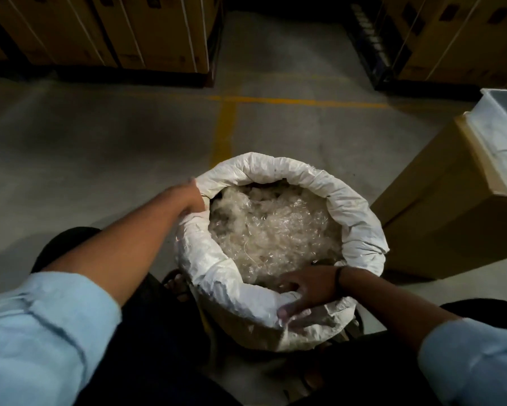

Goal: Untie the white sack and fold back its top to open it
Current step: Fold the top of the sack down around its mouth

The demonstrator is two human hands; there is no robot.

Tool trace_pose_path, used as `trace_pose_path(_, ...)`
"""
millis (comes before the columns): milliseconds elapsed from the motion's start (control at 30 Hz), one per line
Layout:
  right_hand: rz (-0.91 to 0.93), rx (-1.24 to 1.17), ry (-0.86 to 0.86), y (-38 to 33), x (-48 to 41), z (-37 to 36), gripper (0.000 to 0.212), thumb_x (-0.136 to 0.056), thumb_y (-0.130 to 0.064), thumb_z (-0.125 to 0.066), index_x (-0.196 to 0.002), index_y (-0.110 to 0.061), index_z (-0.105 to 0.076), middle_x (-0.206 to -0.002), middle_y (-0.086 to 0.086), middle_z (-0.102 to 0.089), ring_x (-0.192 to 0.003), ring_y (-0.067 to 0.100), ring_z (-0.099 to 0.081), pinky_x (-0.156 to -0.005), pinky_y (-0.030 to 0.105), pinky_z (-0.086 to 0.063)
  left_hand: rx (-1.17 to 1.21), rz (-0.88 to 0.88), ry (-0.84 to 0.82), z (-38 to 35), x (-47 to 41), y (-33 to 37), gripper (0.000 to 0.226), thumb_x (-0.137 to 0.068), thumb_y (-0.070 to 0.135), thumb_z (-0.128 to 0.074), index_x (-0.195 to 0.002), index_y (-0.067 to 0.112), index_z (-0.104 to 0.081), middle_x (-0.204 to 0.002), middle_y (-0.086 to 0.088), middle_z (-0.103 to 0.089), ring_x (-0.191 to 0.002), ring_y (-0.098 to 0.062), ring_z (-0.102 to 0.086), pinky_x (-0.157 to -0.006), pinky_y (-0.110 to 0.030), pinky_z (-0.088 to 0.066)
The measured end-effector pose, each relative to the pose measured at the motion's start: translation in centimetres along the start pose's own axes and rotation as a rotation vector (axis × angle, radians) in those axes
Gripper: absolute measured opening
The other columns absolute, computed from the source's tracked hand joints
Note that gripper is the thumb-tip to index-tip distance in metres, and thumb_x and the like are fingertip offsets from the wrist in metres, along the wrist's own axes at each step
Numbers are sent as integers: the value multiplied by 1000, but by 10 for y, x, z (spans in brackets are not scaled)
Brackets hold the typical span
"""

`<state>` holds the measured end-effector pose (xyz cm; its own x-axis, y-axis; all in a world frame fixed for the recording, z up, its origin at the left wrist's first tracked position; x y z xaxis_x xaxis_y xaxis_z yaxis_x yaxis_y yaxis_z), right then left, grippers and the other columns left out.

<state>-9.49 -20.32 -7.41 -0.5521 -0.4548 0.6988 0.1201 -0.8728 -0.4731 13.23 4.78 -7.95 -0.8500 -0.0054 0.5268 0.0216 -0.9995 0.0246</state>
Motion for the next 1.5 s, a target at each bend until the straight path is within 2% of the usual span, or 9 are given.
trace_pose_path(133, -133, 12, 237, 15, -7, 30, 60, -93, -63, -55, -137, -23, -54, -125, 2, -67, -105, 17, -62, -88, 27, -45, -250, -282, 183, 27, 62, 33, 66, -88, 56, -61, -145, 27, -44, -146, -6, -52, -130, -31, -52, -102, -44, -44)
trace_pose_path(300, -349, 206, 230, 42, -9, 44, 55, -94, -45, -60, -142, -20, -48, -138, 8, -58, -123, 26, -57, -95, 31, -44, -211, -676, -182, -16, 121, 77, 56, -94, 55, -57, -144, 30, -50, -137, 4, -62, -120, -18, -58, -100, -33, -46)
trace_pose_path(400, -451, 169, 198, 50, 7, 52, 49, -92, -37, -64, -137, -19, -56, -135, 8, -61, -120, 25, -59, -94, 30, -46, -461, -644, -452, -45, 117, 71, 44, -97, 50, -56, -130, 21, -62, -127, -1, -66, -106, -20, -61, -89, -29, -44)
trace_pose_path(533, -599, 191, 246, 75, 26, 68, 44, -92, -41, -64, -127, -13, -63, -129, 6, -63, -117, 24, -58, -94, 29, -40, -521, -460, -554, -40, 97, 66, 34, -92, 44, -68, -70, 19, -59, -77, 4, -61, -66, -11, -53, -71, -28, -47)
trace_pose_path(700, -593, 196, 169, 60, 20, 74, 41, -95, -47, -60, -118, -14, -65, -123, 5, -64, -99, 17, -54, -85, 27, -37, -584, -467, -568, -49, 99, 75, 33, -89, 48, -69, -80, 17, -64, -84, 4, -64, -73, -13, -58, -78, -30, -48)
trace_pose_path(800, -493, 258, 117, 24, 16, 78, 53, -96, -51, -57, -131, -12, -60, -134, 6, -61, -120, 23, -58, -97, 31, -43, -575, -562, -513, -55, 99, 85, 47, -95, 52, -58, -116, 11, -68, -110, -4, -68, -91, -21, -59, -90, -34, -50)
trace_pose_path(1067, -339, 26, 427, 10, 24, 103, 51, -92, -51, -64, -136, -26, -54, -125, -2, -67, -115, 17, -61, -98, 31, -47, -429, -685, -228, -22, 92, 100, 62, -98, 58, -49, -147, 19, -47, -144, -5, -55, -126, -26, -54, -92, -33, -43)
trace_pose_path(1233, -471, 100, 417, 48, -15, 93, 132, -65, -66, -80, -157, -37, 9, -168, 12, -3, -154, 38, -9, -123, 54, -20, -276, -720, -91, -24, 76, 112, 90, -88, 63, -62, -157, 18, -25, -155, -7, -41, -135, -29, -47, -101, -37, -43)
trace_pose_path(1500, -547, 394, 23, 47, -94, 40, 149, -68, -79, -69, -142, -12, 42, -145, 27, 49, -130, 61, 41, -107, 81, 10, -433, -690, -336, -83, 54, 127, 114, -90, 41, -65, -154, 26, 27, -161, -2, 35, -154, -35, 4, -119, -48, -24)
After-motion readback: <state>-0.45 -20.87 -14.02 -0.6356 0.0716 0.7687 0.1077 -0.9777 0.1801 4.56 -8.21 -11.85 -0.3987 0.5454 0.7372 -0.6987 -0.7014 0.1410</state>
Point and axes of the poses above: each hand's wrist, its own x-axis away from the middle knuckle, its own z-axis out of the back of the hand, y = z × x, the point moved 2 cm from there along -x, towards the middle knuckle
